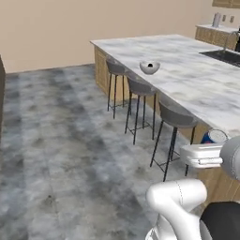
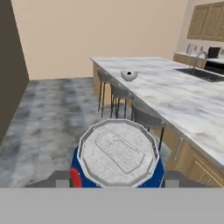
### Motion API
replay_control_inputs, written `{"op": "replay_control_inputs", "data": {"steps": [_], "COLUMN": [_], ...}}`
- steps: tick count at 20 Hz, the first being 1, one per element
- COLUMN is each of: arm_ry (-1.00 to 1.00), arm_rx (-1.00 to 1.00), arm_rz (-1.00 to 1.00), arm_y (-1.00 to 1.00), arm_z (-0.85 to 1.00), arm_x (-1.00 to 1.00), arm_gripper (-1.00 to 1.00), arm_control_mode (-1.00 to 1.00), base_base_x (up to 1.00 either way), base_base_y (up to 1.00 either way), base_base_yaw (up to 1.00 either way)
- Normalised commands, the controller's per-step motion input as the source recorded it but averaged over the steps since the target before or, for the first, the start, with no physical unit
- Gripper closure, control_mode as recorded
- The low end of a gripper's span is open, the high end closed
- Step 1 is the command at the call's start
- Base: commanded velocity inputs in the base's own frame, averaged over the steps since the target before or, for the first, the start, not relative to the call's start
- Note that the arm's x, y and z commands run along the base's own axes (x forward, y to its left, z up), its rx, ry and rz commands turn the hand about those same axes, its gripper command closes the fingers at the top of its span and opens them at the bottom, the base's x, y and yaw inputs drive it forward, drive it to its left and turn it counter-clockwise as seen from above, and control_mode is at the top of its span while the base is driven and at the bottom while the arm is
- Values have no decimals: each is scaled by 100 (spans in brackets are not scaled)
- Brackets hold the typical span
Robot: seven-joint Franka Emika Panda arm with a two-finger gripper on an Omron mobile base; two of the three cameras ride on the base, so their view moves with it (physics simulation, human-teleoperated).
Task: Open the fridge, grab two sodas, and place both sodas inside the bowl with ice on the dining counter.
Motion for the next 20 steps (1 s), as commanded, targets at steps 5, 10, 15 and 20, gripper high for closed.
{"op": "replay_control_inputs", "data": {"steps": [5, 10, 15, 20], "arm_ry": [0, 0, 0, 0], "arm_rx": [0, 0, 0, 0], "arm_rz": [0, 0, 0, 0], "arm_y": [0, 0, 0, 0], "arm_z": [0, 0, 0, 0], "arm_x": [0, 0, 0, 0], "arm_gripper": [100, 100, 100, 100], "arm_control_mode": [100, 100, 100, 100], "base_base_x": [100, 100, 100, 100], "base_base_y": [73, 74, 74, 75], "base_base_yaw": [-40, -39, -39, -39]}}
